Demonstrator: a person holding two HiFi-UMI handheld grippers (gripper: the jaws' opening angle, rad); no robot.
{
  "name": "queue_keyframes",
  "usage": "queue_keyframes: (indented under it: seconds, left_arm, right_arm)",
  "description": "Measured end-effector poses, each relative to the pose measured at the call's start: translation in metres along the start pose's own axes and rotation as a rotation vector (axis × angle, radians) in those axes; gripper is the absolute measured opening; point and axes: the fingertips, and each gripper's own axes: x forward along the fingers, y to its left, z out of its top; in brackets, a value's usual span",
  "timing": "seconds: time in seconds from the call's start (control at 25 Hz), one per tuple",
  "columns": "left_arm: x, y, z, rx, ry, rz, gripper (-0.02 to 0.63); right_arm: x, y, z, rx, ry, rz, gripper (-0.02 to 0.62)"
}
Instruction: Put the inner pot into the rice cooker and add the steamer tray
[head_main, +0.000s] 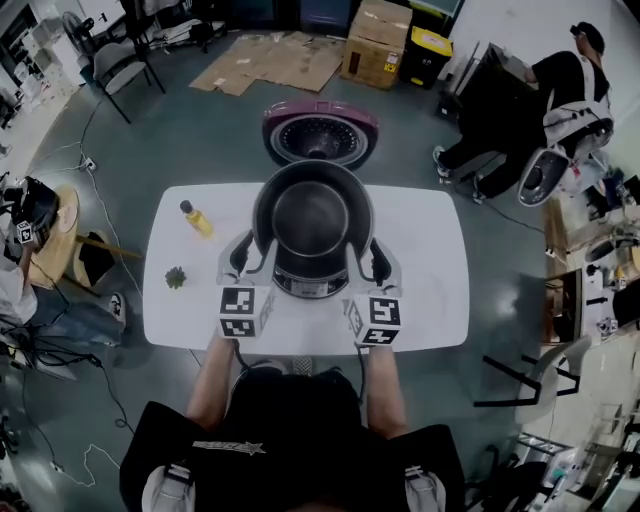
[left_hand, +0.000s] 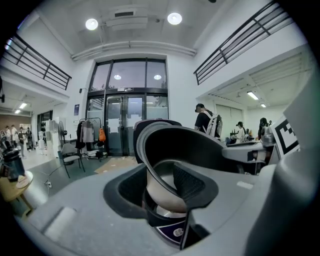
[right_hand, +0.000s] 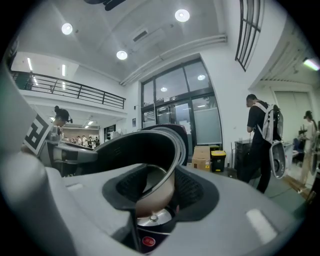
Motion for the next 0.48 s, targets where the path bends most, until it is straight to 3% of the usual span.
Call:
queue_keyframes:
  seconds: [0.48]
  left_arm:
    - [0.052,0.017,-0.041,-0.046,0.115,-0.064,0.178]
  right_arm:
    - [0.043,-0.009,-0.039,0.029,0.126,-0.038,0.172]
